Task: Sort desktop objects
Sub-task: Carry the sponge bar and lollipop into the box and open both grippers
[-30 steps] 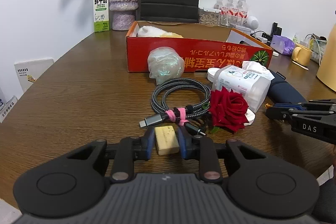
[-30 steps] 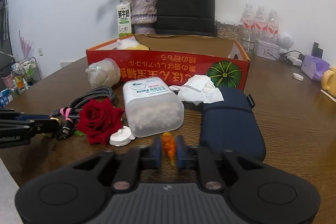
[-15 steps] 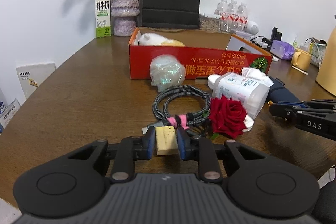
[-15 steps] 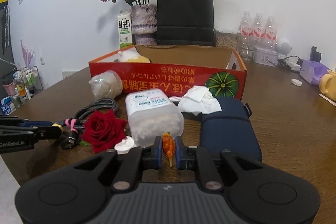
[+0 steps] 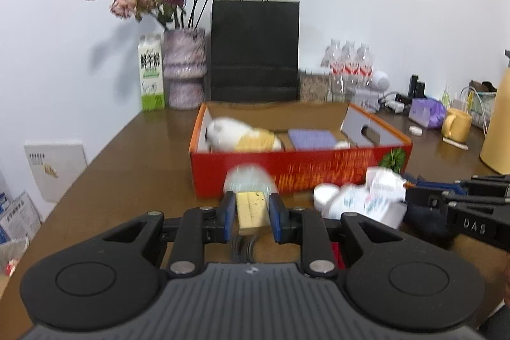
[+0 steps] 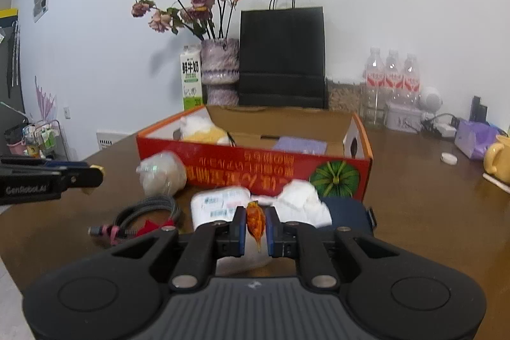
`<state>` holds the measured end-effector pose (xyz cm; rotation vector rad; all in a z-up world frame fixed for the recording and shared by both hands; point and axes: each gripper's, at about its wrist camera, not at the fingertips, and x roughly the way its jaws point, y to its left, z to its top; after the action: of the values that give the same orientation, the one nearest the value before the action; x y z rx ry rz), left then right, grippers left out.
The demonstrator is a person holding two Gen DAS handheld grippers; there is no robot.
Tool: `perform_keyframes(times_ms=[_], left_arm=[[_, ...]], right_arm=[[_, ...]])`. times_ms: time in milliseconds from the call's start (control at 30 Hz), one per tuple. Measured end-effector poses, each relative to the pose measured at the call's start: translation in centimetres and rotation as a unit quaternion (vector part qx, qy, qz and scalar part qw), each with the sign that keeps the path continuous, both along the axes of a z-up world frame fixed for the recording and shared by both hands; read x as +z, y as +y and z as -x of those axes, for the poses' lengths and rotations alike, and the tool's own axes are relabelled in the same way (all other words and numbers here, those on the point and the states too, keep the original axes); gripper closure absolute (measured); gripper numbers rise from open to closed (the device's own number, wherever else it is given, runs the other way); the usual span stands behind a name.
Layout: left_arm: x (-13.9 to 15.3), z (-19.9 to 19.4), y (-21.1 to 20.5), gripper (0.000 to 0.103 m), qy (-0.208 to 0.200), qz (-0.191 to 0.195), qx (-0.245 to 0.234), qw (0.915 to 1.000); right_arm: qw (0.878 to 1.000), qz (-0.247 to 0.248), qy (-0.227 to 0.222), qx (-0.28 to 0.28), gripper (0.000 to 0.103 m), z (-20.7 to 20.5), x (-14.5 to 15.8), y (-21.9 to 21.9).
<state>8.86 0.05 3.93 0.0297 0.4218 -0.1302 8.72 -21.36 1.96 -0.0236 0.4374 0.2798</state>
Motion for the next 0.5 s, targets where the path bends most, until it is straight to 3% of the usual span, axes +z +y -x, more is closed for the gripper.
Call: perform_keyframes(times_ms=[500], left_arm=[[3.3, -9.0, -2.9, 0.080, -0.046, 0.019, -0.028, 0.9984]], right_arm=[[0.999, -0.004, -0.049, -0.011, 0.092, -7.6, 4.0, 0.1]])
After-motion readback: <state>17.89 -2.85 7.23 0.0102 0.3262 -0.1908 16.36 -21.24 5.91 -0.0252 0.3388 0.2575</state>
